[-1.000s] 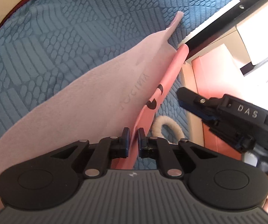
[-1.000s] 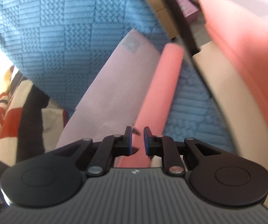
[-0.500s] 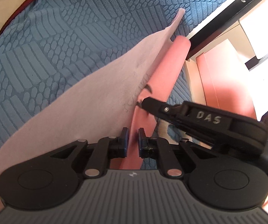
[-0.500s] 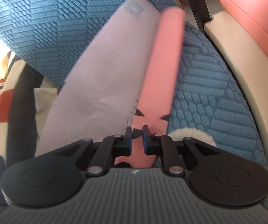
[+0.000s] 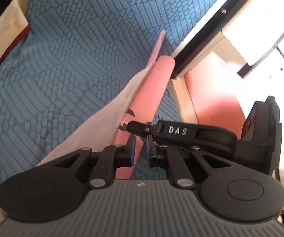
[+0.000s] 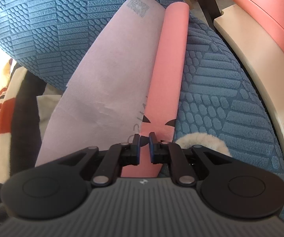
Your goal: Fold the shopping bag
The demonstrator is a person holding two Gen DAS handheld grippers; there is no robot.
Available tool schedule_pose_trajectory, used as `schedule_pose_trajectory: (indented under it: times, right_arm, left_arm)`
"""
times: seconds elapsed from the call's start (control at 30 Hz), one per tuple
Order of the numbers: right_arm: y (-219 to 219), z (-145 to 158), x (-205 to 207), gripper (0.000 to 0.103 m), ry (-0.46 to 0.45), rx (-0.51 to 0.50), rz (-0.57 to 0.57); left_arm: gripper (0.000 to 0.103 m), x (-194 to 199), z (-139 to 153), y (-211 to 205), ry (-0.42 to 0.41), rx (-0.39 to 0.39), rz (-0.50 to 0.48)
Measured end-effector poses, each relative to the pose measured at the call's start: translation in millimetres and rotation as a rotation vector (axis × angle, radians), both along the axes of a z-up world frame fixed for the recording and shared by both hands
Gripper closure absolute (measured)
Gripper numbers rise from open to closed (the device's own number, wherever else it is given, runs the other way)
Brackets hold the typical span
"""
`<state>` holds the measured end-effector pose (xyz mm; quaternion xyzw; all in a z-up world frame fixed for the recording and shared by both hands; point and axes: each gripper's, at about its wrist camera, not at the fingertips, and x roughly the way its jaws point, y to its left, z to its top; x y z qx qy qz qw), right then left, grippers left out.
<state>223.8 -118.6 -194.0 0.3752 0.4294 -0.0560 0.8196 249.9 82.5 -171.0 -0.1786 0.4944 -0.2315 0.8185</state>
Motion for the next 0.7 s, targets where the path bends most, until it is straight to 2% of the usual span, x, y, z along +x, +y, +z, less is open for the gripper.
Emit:
schedule_pose_trajectory:
  times: [0.17, 0.3, 0.4, 0.47, 0.5, 0.53, 0.6, 0.7]
  right_arm:
    - [-1.6, -0.6, -2.5, 0.093, 0.0, 0.024, -0.011]
    - [-3.8, -1.1, -4.6, 0.09, -0.004, 0.045, -0.031]
    - [-8.5, -1.4, -9.8, 0.085, -0.018, 0.11, -0.063]
    - [-10.7, 5.0, -12.9, 0.085, -0.054, 0.104, -0.074]
    - [-11.6, 8.8, -13.8, 0.083, -0.067, 0.083, -0.079]
    - [-14.2, 11.5, -14.0, 0.072, -0.075, 0.06, -0.09]
    - [-26.4, 16.6, -12.2, 0.061, -0.088, 0.03, -0.127]
    - [-39.3, 0.9, -15.5, 0.061, -0.1, 0.047, -0.179]
  left_arm:
    - [0.091, 0.1, -14.4, -11.3, 0.034, 0.027, -0.014]
    - [0.091, -6.3, -26.4, -19.3, 0.039, 0.107, -0.031]
    - [0.091, -5.4, -27.2, -17.7, 0.048, 0.112, -0.027]
    - [0.091, -4.5, -29.5, -13.2, 0.06, 0.095, -0.01]
    - [0.091, -4.2, -29.9, -11.9, 0.064, 0.089, -0.005]
    - [0.091, -4.1, -29.8, -11.6, 0.065, 0.09, -0.005]
    - [0.091, -4.7, -29.0, -13.1, 0.057, 0.103, -0.014]
    - [0.092, -3.7, -29.0, -13.4, 0.061, 0.103, -0.012]
